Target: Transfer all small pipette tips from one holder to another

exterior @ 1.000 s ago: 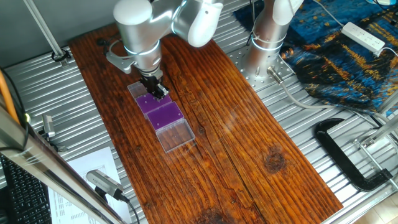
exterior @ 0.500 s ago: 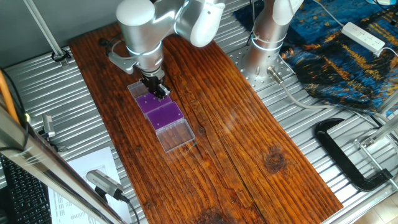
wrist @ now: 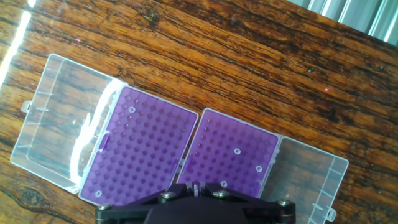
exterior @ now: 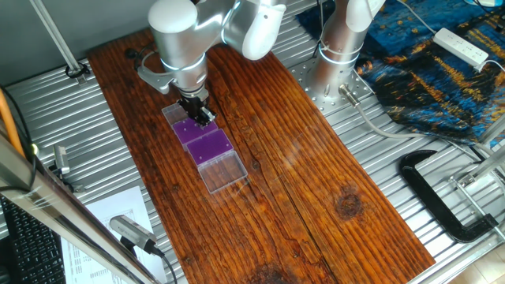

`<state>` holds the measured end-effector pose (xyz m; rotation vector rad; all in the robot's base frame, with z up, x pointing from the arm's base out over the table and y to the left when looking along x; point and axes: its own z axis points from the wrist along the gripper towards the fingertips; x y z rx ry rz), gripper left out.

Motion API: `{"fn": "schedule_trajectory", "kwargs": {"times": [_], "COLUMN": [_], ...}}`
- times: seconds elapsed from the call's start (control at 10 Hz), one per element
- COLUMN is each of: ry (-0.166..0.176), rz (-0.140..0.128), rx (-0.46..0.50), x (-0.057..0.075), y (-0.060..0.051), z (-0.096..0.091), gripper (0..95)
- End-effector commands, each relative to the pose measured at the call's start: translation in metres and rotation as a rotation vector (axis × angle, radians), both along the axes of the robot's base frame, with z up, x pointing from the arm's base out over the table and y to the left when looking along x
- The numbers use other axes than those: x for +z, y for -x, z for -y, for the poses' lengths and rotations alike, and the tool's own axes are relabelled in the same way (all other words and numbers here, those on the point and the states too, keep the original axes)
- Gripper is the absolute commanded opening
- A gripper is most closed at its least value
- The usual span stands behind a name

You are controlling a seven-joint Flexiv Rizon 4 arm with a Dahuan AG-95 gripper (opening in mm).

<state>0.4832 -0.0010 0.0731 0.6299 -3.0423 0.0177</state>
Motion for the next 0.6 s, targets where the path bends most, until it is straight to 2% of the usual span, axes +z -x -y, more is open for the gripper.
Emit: {"fn": "schedule_trajectory", "kwargs": {"times": [0.1,0.6], "ry": [0.0,-0.002], "rz": [0.005,0.004], "rx": [0.0,0.003], "x": [0.0006,0.0007], "y": [-0.002,-0.0029], "z": [0.0001,-0.0001], "gripper": [0.0,0.0]}}
